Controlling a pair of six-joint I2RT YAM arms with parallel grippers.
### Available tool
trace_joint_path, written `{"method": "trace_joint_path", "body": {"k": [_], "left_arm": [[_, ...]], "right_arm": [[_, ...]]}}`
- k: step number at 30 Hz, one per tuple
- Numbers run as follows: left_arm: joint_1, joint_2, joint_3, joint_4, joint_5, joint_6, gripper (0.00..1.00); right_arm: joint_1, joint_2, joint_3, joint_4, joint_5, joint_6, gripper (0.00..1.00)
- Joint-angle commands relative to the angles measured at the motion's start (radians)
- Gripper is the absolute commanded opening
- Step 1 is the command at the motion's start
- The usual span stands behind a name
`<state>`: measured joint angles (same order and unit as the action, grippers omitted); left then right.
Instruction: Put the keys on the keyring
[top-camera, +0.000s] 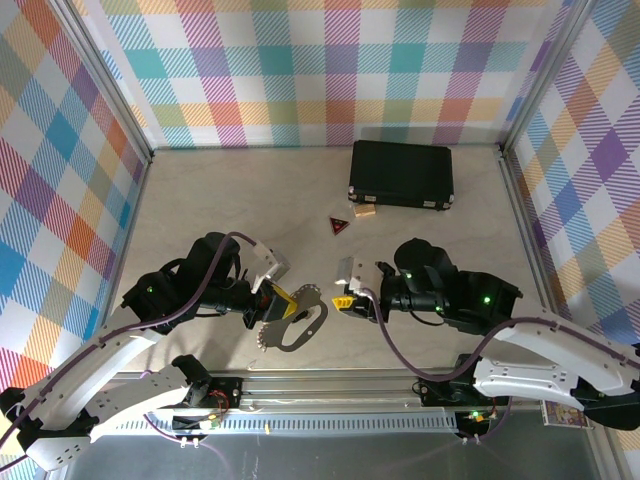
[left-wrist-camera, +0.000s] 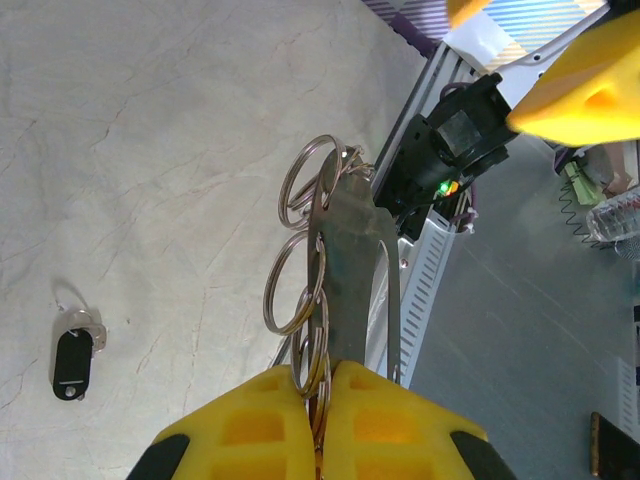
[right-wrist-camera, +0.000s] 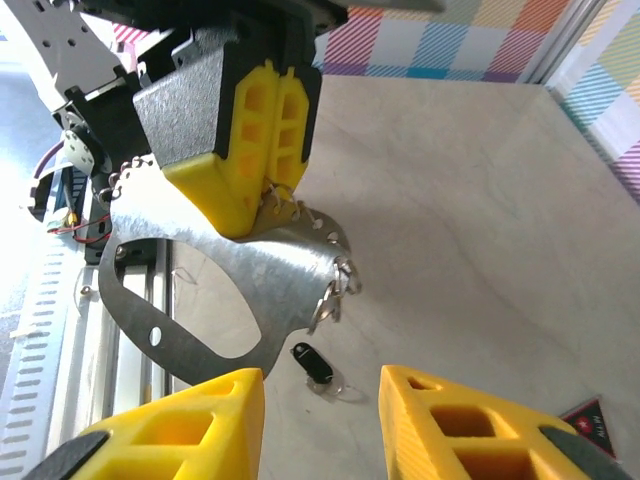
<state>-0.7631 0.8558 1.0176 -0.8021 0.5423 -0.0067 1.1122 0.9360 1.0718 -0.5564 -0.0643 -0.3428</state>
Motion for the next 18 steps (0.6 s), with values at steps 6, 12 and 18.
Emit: {"method": "trace_joint_path", "body": {"k": [6,12,18], "left_arm": [[-0.001,-0.002,0.010,0.033,0.028,-0.009,0.00],[-0.001,0.004,0.006,0.045,0.031,-0.009,0.00],[-0.001,0.006,0.006,0.052,0.035,-0.010,0.00]], "right_arm": [[0.005,0.060,-0.018,0.089,-0.051,0.053,0.35],[0.005,0.076,-0.031,0.110,-0.046,0.073,0.34],[0.005,0.097,-0.039,0.115,-0.045,0.077,0.30]]}}
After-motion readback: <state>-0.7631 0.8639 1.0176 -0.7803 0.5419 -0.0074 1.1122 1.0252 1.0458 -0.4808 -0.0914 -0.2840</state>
